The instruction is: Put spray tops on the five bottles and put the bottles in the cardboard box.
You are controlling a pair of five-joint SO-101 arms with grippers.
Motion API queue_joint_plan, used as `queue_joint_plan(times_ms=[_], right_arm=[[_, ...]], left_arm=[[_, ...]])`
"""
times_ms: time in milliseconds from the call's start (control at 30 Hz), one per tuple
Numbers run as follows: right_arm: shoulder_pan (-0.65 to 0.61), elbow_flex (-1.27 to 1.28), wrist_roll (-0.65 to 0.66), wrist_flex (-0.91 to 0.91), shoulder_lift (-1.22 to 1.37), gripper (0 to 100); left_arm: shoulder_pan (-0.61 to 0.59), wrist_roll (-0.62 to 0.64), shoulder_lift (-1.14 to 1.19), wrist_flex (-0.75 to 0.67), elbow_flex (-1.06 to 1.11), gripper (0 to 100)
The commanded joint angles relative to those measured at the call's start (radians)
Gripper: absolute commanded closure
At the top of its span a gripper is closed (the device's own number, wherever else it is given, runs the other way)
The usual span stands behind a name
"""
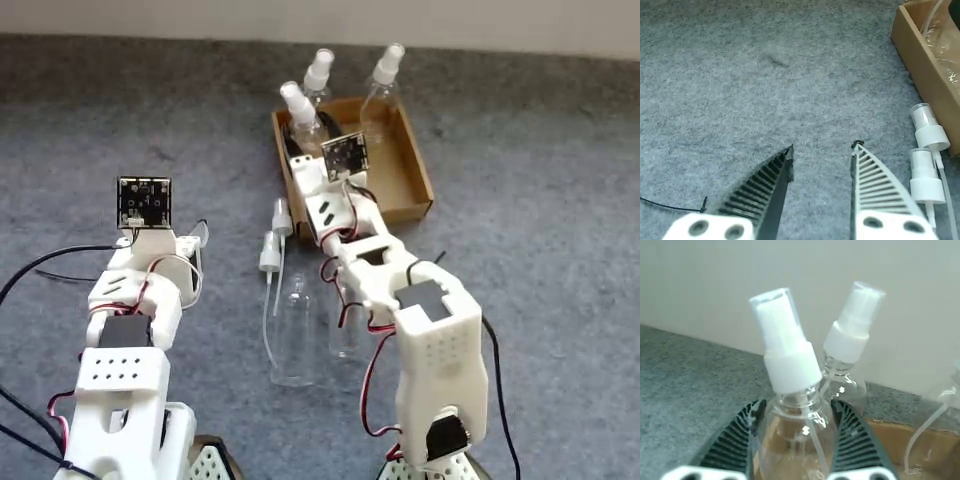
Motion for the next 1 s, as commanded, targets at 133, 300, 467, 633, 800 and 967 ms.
queue_joint_plan(times_ms=[133, 300, 467, 633, 800, 967], right_arm=[[0.008, -0.045, 0.015, -0.010, -0.005, 99.2], [0.007, -0.044, 0.015, -0.010, -0.007, 99.1], [0.007, -0.044, 0.017, -0.010, -0.008, 95.1], [-0.013, -0.044, 0.084, -0.010, -0.008, 82.9], [-0.028, -0.044, 0.130, -0.010, -0.008, 81.0], [-0.025, -0.045, 0.130, -0.010, -0.008, 80.7]], left_arm=[[0.016, 0.009, 0.005, -0.028, -0.008, 82], [0.016, 0.009, 0.005, -0.028, -0.008, 82], [0.016, 0.009, 0.005, -0.028, -0.008, 82], [0.015, 0.009, 0.005, -0.028, -0.008, 82], [0.015, 0.009, 0.005, -0.028, -0.008, 82], [0.015, 0.009, 0.005, -0.028, -0.008, 82]])
